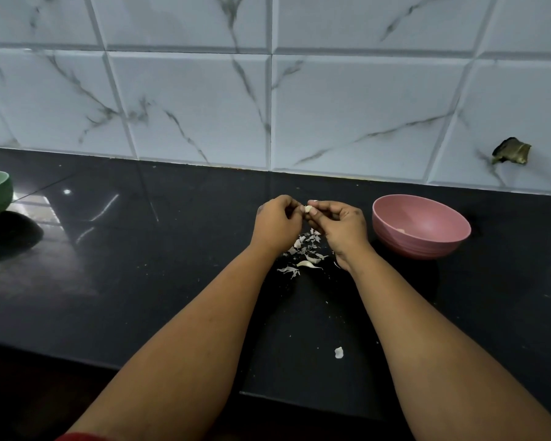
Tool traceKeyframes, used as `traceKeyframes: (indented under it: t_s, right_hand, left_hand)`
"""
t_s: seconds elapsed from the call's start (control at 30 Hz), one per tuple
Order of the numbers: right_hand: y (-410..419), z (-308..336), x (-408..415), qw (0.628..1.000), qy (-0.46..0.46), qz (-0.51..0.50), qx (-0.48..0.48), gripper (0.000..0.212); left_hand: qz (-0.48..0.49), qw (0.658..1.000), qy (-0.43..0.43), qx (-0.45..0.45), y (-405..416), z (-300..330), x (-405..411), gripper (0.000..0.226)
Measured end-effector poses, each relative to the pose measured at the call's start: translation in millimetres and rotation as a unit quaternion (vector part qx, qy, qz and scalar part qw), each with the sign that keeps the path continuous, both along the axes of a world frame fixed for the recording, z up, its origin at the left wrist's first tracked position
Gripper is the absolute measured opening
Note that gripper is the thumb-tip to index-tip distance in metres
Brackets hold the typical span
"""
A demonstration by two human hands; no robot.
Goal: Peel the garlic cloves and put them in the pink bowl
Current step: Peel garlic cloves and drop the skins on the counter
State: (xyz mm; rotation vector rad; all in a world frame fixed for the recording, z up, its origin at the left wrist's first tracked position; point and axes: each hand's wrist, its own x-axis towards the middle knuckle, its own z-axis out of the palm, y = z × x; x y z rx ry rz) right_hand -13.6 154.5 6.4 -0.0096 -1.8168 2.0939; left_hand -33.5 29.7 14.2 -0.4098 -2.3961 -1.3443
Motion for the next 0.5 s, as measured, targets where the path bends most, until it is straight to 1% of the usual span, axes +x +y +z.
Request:
traceKeyframes:
  t_s: [0.07,0.13,0.37,0.5]
  right_hand:
    - [-0.4,-0.1,-0.1,1.000,0.000,-0.002,0.007,0.015]
    - [-0.7,-0.9,-0.2,1.000,0.000,-0.004,0.019,0.016]
    - [0.9,-3.8,-1.3,0.997,-0.005,-0.005,0.070,0.018]
    - [2.7,-4.7,-2.0,0.996,-0.006,0.000,0.088,0.016]
  left_hand:
    - [0.003,1.000,-0.001,0.018,0.3,0.1,0.8,0.010]
    - [0.010,1.000,0.003,0.012,-0.7,0.0,0.0,0.009]
    - [0.001,0.995,0.025,-0.099,-3.1,-3.1,-4.6,0.011]
    - [-0.011,0.992,0.042,-0.119,-4.4,-2.9,-5.7,0.011]
